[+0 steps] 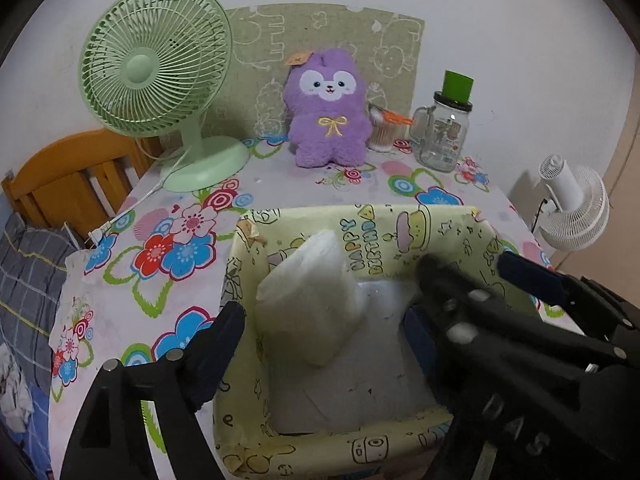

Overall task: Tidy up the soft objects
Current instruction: 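Carry the umbrella and white pack into the yellow box with both tools, then open both tools to release the items and withdraw from the box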

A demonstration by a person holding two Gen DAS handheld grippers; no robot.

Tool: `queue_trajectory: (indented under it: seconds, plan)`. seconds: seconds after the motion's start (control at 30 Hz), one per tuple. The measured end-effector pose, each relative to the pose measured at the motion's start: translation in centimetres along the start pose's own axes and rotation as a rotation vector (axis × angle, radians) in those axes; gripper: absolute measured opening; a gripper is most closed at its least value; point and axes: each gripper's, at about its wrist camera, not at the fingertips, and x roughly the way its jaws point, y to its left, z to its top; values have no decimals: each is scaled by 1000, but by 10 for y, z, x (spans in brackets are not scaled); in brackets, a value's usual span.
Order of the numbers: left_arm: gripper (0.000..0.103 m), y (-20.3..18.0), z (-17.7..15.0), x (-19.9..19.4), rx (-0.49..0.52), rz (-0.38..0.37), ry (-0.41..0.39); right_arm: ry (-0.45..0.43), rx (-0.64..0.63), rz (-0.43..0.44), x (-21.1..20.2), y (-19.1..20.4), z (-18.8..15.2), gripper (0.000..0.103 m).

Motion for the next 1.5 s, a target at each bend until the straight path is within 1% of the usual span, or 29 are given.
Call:
queue_trajectory:
  seconds: [0.03, 0.1, 0.17, 0.27, 0.43, 0.53, 0.6, 0.8, 0.97, 1.07, 1.27, 1.4, 1.5]
  plan:
    - [86, -1, 0, 0, 5, 0, 1, -6, 0, -2, -1, -1, -1, 78]
    - [87, -3, -1, -2, 12, 5, 2, -20, -4, -6, -6, -2, -3, 80]
    - [89, -4, -2, -7, 14, 13, -3, -23, -5, -11, -10, -3, -2, 85]
    - [90, -5, -2, -16, 16, 16, -25, -44, -2, -23, -20, -5, -2, 89]
    - [90, -7, -4, -34, 21, 13, -52, -80, 11, -25, -41, -9, -4, 90]
    - [94, -11, -6, -47, 29, 17, -79, -102, 10, -34, -53, -9, -6, 96]
    - [94, -13, -8, -54, 38, 32, -84, -115, 10, -40, -62, -8, -9, 97]
    - [94, -19, -14, -84, 52, 40, -121, -157, 17, -26, -91, -7, -13, 97]
    - [97, -27, -13, -114, 87, 70, -186, -207, 30, -10, -117, -7, -14, 101]
    - [98, -29, -12, -127, 94, 72, -211, -231, 36, -3, -129, -6, -14, 102]
    - [100, -31, -14, -139, 97, 72, -232, -264, 13, -7, -146, -3, -14, 103]
    - [100, -32, -16, -142, 102, 76, -235, -252, 23, 9, -147, -6, -16, 103]
    - [100, -33, -17, -141, 102, 70, -227, -252, 14, 2, -148, -6, -17, 103]
